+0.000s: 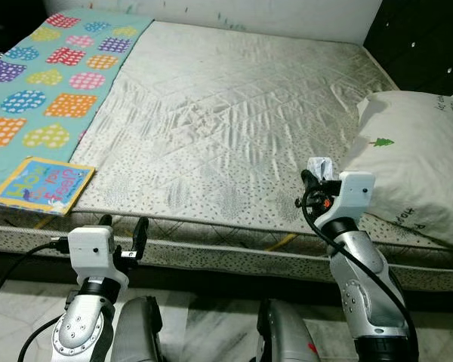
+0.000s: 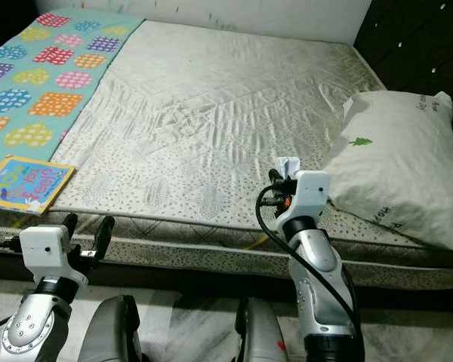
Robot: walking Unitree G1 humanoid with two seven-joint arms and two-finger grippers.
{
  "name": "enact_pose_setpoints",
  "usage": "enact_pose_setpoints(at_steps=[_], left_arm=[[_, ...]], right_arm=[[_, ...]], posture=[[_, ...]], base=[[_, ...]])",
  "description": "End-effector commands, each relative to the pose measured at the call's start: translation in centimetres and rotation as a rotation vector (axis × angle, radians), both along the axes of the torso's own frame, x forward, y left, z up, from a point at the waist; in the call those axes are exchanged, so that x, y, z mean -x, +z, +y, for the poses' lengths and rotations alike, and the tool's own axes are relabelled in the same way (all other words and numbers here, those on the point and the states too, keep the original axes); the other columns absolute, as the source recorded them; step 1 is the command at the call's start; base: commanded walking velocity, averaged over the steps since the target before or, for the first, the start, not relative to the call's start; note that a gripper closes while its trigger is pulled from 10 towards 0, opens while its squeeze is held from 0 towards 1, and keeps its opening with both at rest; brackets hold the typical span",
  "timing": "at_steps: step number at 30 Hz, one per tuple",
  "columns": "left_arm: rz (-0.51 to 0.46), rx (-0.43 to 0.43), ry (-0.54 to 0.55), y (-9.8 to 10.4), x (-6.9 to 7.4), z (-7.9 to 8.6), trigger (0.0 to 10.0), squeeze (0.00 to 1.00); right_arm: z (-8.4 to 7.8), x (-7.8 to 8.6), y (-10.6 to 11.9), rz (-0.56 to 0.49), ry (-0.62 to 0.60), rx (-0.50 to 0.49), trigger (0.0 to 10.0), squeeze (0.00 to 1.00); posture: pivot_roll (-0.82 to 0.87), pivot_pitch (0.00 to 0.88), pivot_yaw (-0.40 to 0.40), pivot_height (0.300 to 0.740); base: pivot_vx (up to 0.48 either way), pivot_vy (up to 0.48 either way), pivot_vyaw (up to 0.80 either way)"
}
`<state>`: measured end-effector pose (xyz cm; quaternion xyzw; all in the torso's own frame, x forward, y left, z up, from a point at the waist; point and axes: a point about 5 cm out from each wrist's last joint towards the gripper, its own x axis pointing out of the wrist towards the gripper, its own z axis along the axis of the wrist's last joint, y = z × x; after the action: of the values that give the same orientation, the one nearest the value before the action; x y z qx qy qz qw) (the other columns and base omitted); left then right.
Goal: Clean up the room
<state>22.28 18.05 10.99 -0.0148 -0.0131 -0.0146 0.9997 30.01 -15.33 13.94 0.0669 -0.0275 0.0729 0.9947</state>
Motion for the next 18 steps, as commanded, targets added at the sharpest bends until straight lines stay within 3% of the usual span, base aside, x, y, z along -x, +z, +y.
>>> enact_pose_setpoints(at_steps=[1, 18], left_arm=[[0.001, -0.003, -0.019, 0.15, -0.09, -0.28, 10.0, 0.00], [0.011, -0.023, -0.011, 0.08, -0.38, -0.18, 10.0, 0.00]], right_arm=[[-0.10, 0.09, 0.50, -0.014, -0.009, 0.009, 10.0, 0.00], [-0.49, -0.11, 0.03, 0.007, -0.046, 0.043, 10.0, 0.00]], posture=[[-0.05, 0.110, -0.086, 0.644], [-0.04, 0.117, -0.081, 0.740]], base=[[0.000, 0.000, 0.00], [0.000, 0.000, 0.00]])
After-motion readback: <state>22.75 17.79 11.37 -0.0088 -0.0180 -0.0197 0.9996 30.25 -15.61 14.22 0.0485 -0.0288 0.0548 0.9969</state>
